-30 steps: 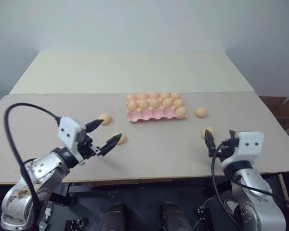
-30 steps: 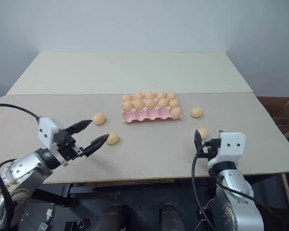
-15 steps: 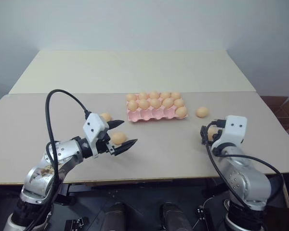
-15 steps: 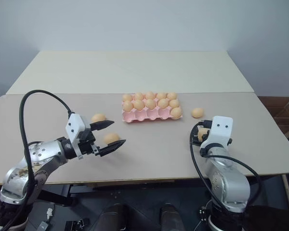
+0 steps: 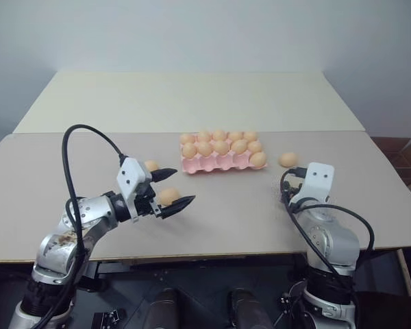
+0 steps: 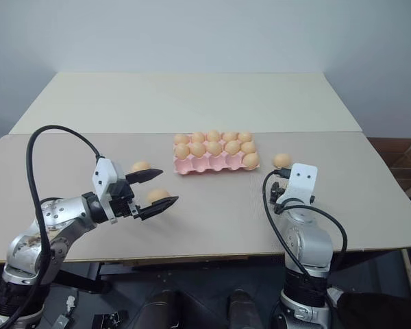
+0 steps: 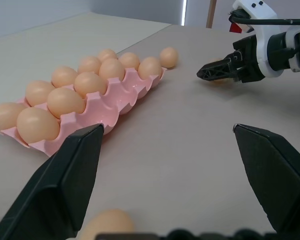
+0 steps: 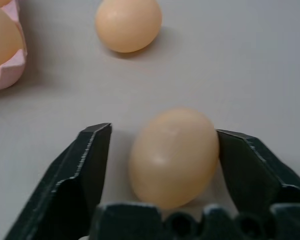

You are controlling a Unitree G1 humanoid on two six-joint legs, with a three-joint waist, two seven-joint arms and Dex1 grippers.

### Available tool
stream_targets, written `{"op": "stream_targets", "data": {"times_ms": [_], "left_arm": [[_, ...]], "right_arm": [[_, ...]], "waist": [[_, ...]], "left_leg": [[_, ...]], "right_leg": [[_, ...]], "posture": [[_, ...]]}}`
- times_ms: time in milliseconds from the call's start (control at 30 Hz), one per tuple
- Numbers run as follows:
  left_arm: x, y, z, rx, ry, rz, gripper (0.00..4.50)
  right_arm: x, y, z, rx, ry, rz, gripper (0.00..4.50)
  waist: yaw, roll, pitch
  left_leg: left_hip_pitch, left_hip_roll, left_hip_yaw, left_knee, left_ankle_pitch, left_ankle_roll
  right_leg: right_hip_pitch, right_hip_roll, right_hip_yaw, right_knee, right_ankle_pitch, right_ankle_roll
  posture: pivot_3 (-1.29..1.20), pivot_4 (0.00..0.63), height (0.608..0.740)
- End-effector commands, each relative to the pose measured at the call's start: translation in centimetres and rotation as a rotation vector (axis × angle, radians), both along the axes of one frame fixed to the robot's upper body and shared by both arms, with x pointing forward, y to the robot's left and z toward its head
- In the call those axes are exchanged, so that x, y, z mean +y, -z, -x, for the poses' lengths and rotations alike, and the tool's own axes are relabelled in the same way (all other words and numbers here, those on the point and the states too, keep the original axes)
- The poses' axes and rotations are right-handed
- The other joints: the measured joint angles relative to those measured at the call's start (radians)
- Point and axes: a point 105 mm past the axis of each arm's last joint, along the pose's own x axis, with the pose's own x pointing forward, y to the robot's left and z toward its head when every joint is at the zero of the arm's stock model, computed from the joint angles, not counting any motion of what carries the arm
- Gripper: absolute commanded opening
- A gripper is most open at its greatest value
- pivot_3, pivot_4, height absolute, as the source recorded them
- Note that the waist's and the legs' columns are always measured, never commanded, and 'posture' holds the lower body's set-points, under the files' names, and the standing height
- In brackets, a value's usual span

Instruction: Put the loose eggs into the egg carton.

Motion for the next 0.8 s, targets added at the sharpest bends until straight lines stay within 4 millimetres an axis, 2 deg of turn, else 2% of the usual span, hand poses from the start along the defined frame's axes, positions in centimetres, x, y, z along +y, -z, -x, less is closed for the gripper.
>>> {"op": "stream_targets", "data": {"times_ms": [33,100,233,367,500,700,800], "left_arm": [[0.0,-1.3,0.3,-0.037,-0.001,0.025,4.50],[-0.1,-1.2,0.5,-0.028,0.008,0.031,4.50],[-0.1,-1.3,0.6,-0.030,0.000,0.029,4.50],[0.8,-1.7,0.4,-0.038,-0.067,0.006,4.50],[1.4,-1.4,0.4,-0.014,-0.146,-0.018,4.50],[1.3,-1.2,0.6,-0.008,-0.165,-0.047,4.50],[1.3,-1.3,0.7,-0.009,-0.170,-0.046,4.50]], "right_arm": [[-0.5,-1.1,-0.2,-0.043,0.018,0.015,2.47],[-0.4,-0.9,-0.2,-0.029,0.009,0.018,2.01],[0.3,-1.8,-0.2,-0.056,-0.048,0.046,1.83],[3.5,-5.8,-0.1,-0.211,-0.245,0.103,1.79],[6.7,-8.0,-0.2,-0.290,-0.414,0.128,1.76],[10.1,-9.0,-2.5,-0.327,-0.508,0.134,1.68],[11.0,-9.2,-3.4,-0.335,-0.532,0.140,1.68]], "waist": [[0.000,0.000,0.000],[-0.001,0.000,0.000],[-0.002,0.000,0.000],[-0.004,0.000,0.000],[-0.011,0.000,0.000],[-0.018,0.000,0.000],[-0.018,0.000,0.000]], "left_leg": [[0.000,0.000,0.000,0.000,0.000,0.000],[0.000,0.000,0.000,0.000,0.000,0.000],[0.000,0.000,0.000,0.000,0.000,0.000],[0.000,0.000,0.000,0.000,0.000,0.000],[0.000,0.000,-0.001,-0.001,0.000,0.000],[0.000,0.000,-0.001,-0.001,0.000,0.000],[0.000,0.000,-0.001,-0.001,0.000,0.000]], "right_leg": [[0.000,0.000,0.000,0.000,0.000,0.000],[0.000,0.000,0.000,0.000,0.000,0.000],[0.000,0.000,0.000,0.000,0.000,0.000],[-0.001,0.000,0.000,0.000,0.000,0.000],[0.000,0.000,0.000,0.000,0.000,0.000],[0.000,0.000,0.000,0.000,0.000,0.000],[0.000,0.000,0.000,0.000,0.000,0.000]], "posture": [[0.00,0.150,0.740],[0.00,0.150,0.740],[0.00,0.150,0.740],[0.00,0.150,0.740],[0.00,0.150,0.740],[0.00,0.150,0.740],[0.00,0.150,0.740]]}}
